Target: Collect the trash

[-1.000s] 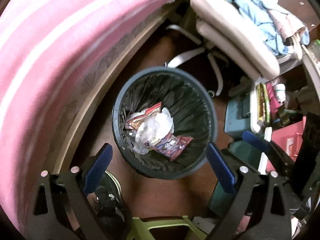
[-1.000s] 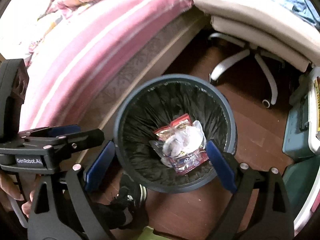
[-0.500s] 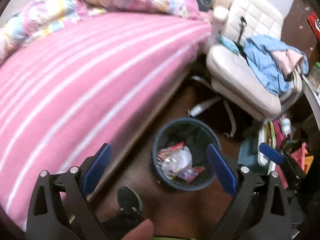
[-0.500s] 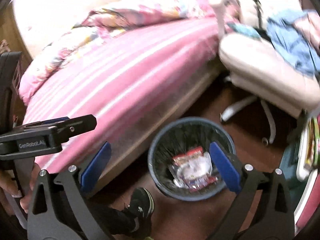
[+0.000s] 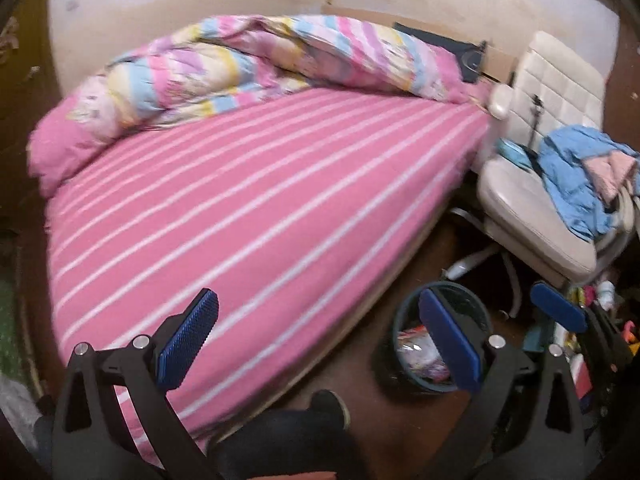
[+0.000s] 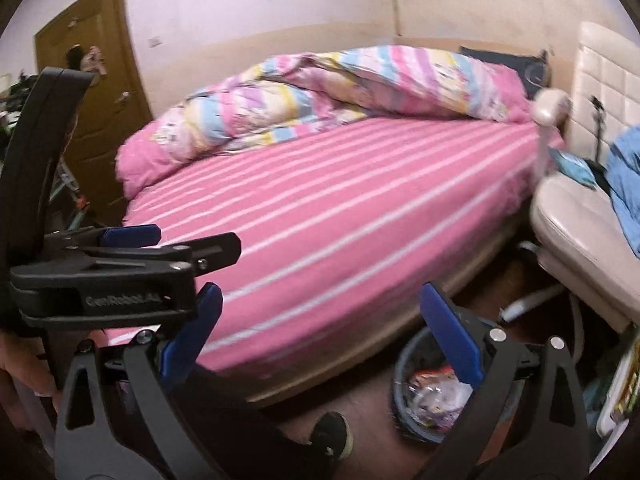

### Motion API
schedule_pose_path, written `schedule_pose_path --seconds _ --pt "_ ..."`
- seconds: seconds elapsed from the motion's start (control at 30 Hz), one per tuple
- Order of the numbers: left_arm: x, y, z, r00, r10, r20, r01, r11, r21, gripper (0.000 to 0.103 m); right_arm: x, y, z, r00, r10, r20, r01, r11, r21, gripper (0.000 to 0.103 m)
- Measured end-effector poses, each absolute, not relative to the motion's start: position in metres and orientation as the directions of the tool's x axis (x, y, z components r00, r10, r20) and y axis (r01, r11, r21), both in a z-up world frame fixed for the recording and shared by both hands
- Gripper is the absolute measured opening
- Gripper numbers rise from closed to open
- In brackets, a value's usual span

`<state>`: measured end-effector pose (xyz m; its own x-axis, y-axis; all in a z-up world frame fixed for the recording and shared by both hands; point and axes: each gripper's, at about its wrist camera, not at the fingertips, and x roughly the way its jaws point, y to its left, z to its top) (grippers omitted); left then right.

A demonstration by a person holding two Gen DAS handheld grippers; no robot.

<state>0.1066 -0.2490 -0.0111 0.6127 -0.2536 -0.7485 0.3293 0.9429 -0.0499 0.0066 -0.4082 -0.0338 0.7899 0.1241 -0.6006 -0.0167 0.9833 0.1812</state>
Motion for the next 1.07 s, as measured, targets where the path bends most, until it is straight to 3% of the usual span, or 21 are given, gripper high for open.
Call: schedule_pose_path --seconds 0.57,1.07 --pt "0.082 -0.106 0.017 0.709 -0.092 -0.699 0.037 0.995 -0.094 0.098 0.024 -0.263 0.003 0.763 0.295 -0.575 -0.247 0.955 0.163 0.098" --pt "0.061 -0.069 0.019 0.704 -0.057 -0.708 -0.048 0.991 -0.127 0.098 0.008 -0.212 0.005 0.731 0.365 -0.576 -0.339 0.928 0.157 0.098"
